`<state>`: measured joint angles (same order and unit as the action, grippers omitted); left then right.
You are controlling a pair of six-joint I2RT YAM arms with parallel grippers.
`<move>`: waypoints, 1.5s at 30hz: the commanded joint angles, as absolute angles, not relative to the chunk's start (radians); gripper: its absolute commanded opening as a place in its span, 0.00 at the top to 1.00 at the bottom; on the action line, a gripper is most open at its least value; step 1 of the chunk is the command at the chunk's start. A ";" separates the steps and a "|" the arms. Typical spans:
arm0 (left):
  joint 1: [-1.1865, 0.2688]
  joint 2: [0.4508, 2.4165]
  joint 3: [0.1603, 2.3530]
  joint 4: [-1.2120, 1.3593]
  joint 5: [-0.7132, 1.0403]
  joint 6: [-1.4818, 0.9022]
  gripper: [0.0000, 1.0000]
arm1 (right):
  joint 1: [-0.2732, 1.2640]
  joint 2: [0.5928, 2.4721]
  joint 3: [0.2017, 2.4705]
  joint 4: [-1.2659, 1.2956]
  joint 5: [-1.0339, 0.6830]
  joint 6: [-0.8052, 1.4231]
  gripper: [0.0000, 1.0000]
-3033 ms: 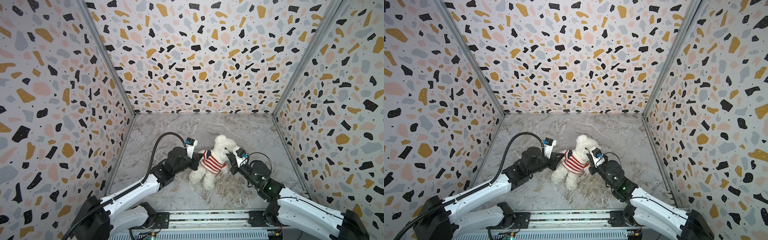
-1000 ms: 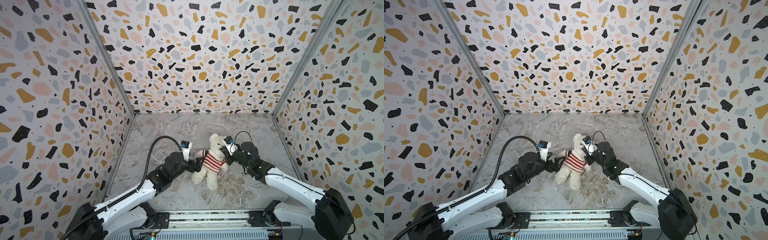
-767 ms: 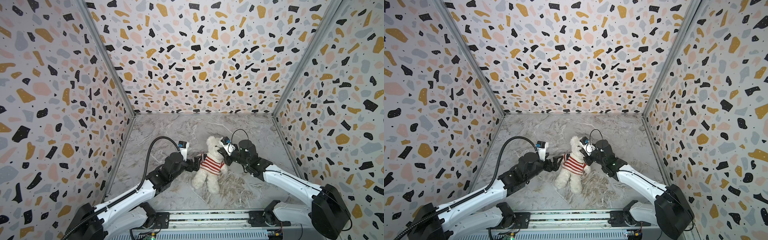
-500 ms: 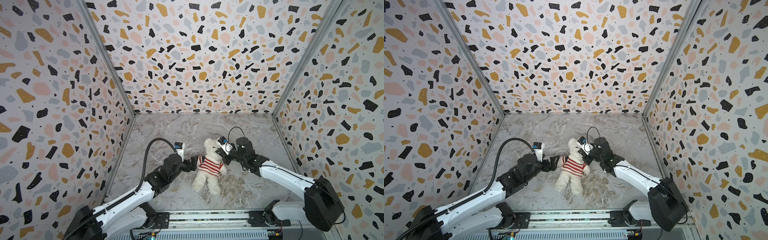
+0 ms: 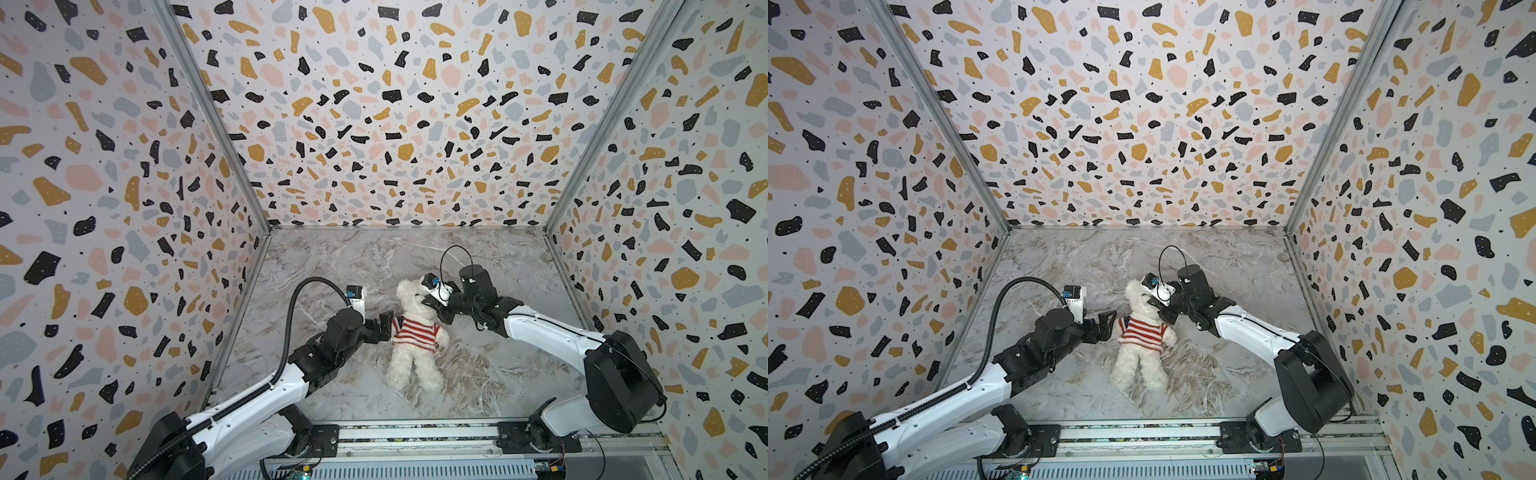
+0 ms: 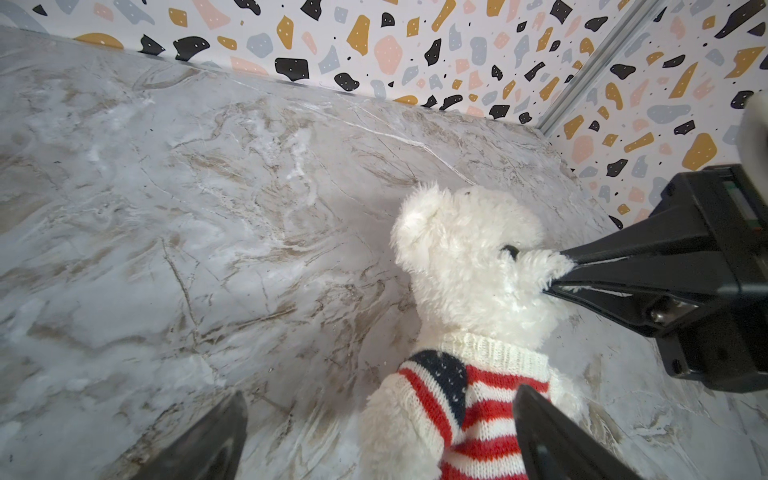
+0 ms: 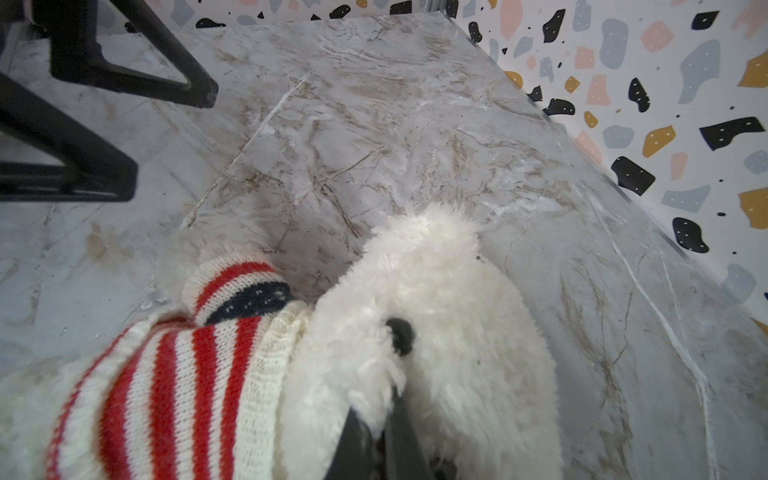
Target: Dress the teddy bear
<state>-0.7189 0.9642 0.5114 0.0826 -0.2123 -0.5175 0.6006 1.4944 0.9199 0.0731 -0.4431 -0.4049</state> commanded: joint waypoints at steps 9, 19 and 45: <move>-0.712 0.949 0.485 0.115 -0.234 -0.531 0.00 | 0.594 1.631 1.046 0.055 -0.395 -0.446 1.00; -0.710 0.971 0.456 0.150 -0.244 -0.531 0.00 | 0.610 1.711 1.056 0.088 -0.374 -0.430 1.00; -0.704 1.058 0.513 -0.058 -0.180 -0.470 0.02 | 0.625 1.303 0.769 0.030 -0.239 -0.006 0.44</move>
<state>-0.7086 1.0695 0.4801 0.0219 -0.1913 -0.4923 0.6197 1.3571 0.8261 0.0803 -0.2504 -0.1207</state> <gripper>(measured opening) 0.980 0.555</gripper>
